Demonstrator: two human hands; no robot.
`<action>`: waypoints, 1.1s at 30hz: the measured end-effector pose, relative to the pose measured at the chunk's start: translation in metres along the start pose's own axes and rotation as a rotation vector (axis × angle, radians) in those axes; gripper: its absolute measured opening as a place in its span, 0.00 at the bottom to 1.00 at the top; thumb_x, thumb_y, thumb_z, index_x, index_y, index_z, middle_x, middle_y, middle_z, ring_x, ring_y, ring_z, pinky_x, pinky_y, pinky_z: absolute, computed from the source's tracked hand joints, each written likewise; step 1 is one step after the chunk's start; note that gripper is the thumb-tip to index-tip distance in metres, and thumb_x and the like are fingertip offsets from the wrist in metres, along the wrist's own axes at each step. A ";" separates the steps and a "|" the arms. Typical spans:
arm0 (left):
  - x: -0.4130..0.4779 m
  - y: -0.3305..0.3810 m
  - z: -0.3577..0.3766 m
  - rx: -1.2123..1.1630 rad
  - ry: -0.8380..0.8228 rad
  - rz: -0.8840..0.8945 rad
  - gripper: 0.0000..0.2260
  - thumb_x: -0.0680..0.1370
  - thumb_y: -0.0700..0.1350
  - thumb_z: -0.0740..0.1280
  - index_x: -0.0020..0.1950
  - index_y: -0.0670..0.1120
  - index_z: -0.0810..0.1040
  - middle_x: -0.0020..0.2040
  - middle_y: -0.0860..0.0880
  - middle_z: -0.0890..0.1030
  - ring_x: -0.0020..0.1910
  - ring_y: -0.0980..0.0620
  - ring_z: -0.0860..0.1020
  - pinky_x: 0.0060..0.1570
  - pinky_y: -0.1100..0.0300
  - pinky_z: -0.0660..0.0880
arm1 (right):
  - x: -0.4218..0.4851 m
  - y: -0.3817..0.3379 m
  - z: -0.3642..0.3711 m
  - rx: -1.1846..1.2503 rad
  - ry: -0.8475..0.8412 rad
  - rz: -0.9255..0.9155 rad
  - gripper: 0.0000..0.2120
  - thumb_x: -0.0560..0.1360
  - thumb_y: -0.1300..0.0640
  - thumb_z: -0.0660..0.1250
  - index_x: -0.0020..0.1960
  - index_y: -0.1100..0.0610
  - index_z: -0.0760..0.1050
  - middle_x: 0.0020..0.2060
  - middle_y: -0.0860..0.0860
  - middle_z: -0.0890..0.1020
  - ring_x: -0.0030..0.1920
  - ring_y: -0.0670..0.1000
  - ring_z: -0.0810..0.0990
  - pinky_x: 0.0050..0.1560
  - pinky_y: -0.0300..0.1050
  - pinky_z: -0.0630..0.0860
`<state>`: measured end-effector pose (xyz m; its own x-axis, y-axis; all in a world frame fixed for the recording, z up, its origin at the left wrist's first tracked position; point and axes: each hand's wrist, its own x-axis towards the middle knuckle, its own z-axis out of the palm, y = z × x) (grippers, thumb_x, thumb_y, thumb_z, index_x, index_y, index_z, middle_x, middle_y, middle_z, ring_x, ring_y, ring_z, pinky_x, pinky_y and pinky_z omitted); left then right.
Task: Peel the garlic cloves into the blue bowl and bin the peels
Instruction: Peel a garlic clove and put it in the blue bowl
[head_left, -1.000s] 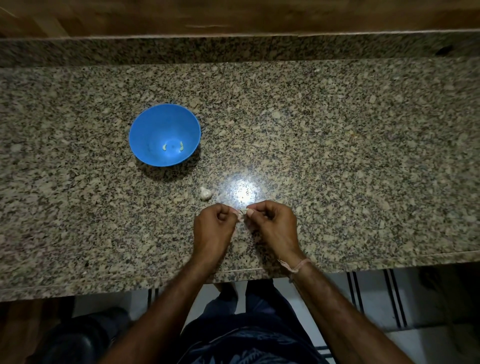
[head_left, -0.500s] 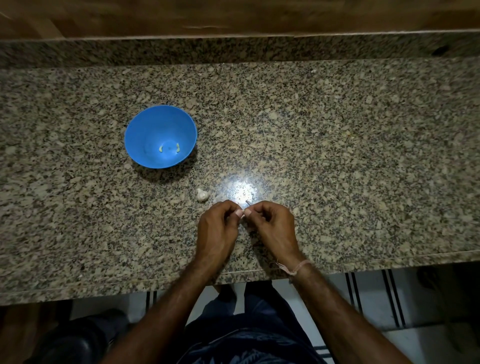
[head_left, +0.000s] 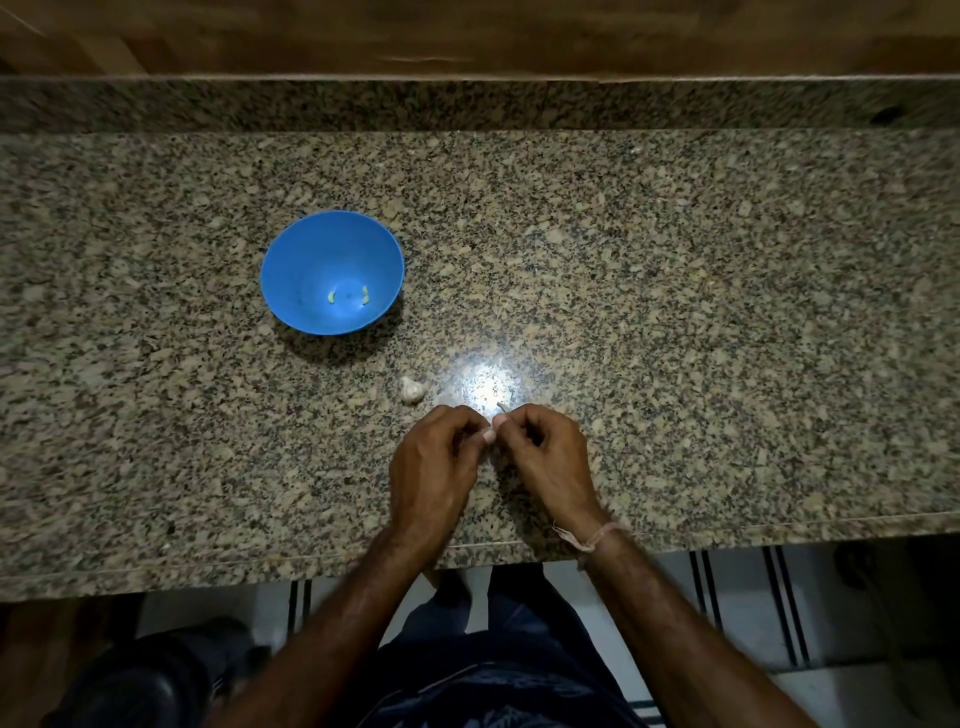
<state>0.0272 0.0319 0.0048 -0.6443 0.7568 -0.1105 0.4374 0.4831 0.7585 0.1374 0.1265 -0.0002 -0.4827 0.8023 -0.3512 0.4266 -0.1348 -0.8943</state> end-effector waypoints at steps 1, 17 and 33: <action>0.000 -0.001 0.001 0.009 0.004 -0.007 0.03 0.82 0.49 0.68 0.49 0.55 0.81 0.45 0.57 0.81 0.42 0.58 0.78 0.40 0.53 0.77 | -0.001 -0.001 0.000 0.006 0.007 0.007 0.10 0.80 0.53 0.72 0.41 0.54 0.83 0.37 0.51 0.86 0.42 0.54 0.86 0.44 0.48 0.82; 0.003 -0.005 0.003 0.076 0.033 0.020 0.07 0.81 0.43 0.66 0.53 0.52 0.83 0.49 0.57 0.81 0.50 0.52 0.79 0.45 0.52 0.78 | -0.001 0.000 -0.004 -0.003 0.073 0.009 0.11 0.80 0.55 0.72 0.40 0.58 0.82 0.34 0.47 0.85 0.37 0.43 0.83 0.41 0.35 0.77; -0.003 -0.038 -0.043 0.010 0.211 -0.114 0.03 0.80 0.46 0.72 0.47 0.53 0.80 0.41 0.58 0.81 0.40 0.61 0.78 0.35 0.62 0.72 | 0.004 0.001 -0.003 -0.209 0.036 -0.208 0.15 0.80 0.64 0.71 0.65 0.57 0.80 0.57 0.47 0.79 0.56 0.46 0.81 0.54 0.33 0.80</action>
<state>-0.0140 -0.0078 0.0035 -0.8062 0.5889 -0.0574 0.3602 0.5654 0.7421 0.1382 0.1320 -0.0016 -0.5504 0.8207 -0.1531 0.4712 0.1539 -0.8685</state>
